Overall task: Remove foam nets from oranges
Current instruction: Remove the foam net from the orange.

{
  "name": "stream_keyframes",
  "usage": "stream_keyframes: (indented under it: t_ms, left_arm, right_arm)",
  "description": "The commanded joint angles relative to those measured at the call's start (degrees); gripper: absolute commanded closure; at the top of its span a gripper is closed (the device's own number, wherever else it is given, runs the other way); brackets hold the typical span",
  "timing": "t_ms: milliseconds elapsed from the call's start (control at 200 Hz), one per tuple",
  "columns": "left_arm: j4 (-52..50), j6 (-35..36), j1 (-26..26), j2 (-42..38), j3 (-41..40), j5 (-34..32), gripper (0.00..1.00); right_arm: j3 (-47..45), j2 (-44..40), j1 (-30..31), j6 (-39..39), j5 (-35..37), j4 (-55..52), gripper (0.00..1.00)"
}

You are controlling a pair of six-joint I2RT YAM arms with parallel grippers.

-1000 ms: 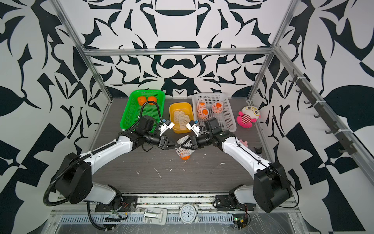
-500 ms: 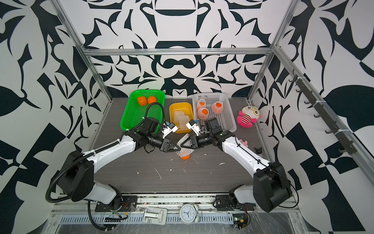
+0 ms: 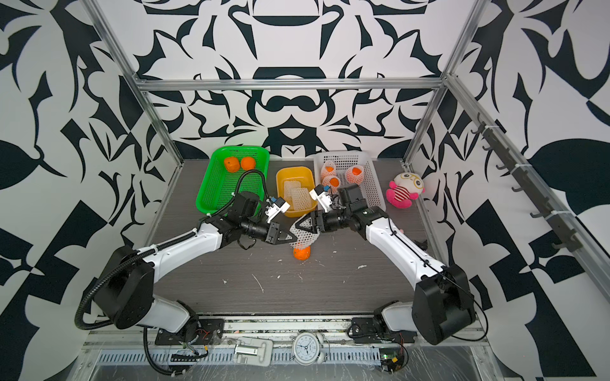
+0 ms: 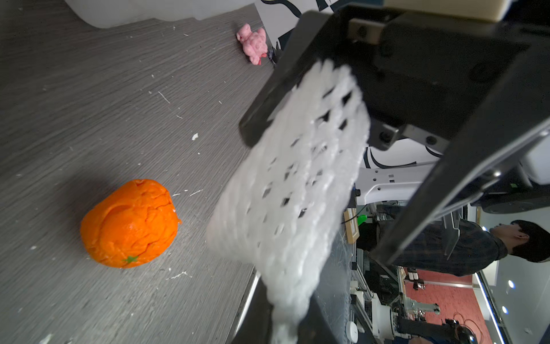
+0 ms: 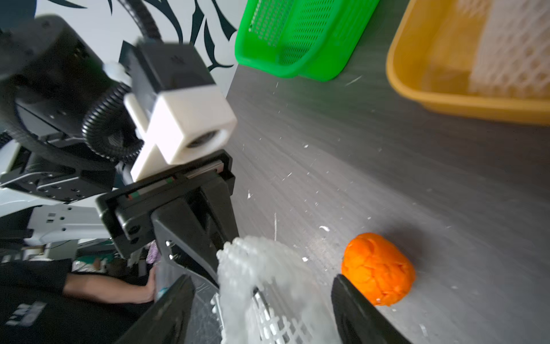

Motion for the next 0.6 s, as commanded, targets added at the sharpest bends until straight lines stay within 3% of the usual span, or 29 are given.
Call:
stream_keyframes:
  t_ms: [0, 325, 595]
  left_arm:
    - [14.13, -13.80, 0.17, 0.04, -2.72, -2.85, 0.86]
    - [44.83, -40.74, 3.26, 5.68, -7.53, -5.61, 0.87]
    - [72.60, -58.64, 4.30, 17.10, -8.57, -6.56, 0.87]
  right_arm:
    - [2.09, -4.26, -0.62, 0.93, 7.62, 3.32, 0.21]
    - [-17.53, -17.98, -0.62, 13.90, 20.67, 34.41, 0.18]
    - [-21.41, -10.03, -0.41, 23.57, 19.45, 51.54, 0.15]
